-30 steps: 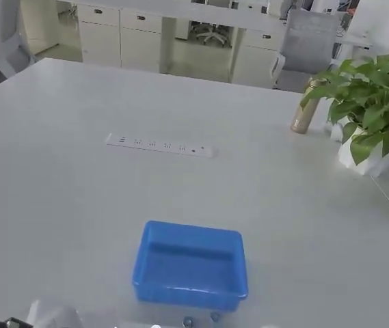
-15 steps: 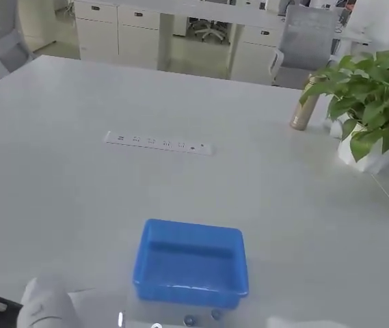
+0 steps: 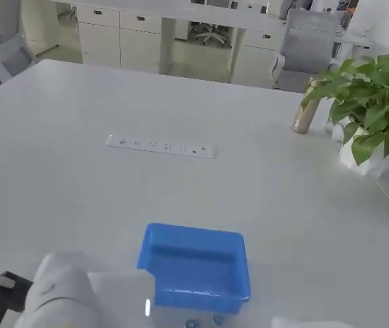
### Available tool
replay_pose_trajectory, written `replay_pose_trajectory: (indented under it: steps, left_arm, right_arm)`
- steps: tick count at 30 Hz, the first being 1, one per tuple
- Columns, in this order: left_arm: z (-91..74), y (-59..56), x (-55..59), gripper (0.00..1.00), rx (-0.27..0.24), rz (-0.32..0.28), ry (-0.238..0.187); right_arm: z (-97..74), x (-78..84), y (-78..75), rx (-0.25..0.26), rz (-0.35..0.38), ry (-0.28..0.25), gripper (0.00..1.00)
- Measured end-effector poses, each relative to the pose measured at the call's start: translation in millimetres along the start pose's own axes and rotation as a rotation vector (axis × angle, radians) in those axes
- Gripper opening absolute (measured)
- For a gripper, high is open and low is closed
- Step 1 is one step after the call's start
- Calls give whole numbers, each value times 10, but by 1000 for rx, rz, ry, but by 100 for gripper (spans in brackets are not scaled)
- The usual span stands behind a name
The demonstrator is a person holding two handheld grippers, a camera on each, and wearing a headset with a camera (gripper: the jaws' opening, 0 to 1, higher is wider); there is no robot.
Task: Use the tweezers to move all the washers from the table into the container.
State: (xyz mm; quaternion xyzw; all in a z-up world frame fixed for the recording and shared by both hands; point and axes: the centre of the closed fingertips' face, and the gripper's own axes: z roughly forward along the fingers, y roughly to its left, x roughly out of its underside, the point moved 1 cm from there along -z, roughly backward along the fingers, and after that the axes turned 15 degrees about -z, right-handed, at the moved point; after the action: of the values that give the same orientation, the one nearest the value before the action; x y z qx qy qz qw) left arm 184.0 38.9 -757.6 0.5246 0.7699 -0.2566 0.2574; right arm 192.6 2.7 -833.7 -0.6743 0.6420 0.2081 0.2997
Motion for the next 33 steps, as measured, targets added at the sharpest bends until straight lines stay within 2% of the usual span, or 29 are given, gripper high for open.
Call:
replay_pose_trajectory:
  steps: [9,14,21,26,33]
  left_arm:
    - [0,-80,-57,0,9,52,14]
    - [-33,-70,-66,0,-3,79,31]
    - [-128,59,-108,0,-43,97,40]
    - [-186,195,-79,0,-67,104,57]
    - [-222,313,-42,0,-80,108,80]
  right_arm:
    - [65,-58,66,-46,-52,-2,9]
    - [93,-114,24,-40,-77,-3,7]
    - [185,-247,-153,-1,-87,-28,8]
    - [273,-336,-285,21,-85,-43,8]
    - [365,-395,-350,21,-79,-64,8]
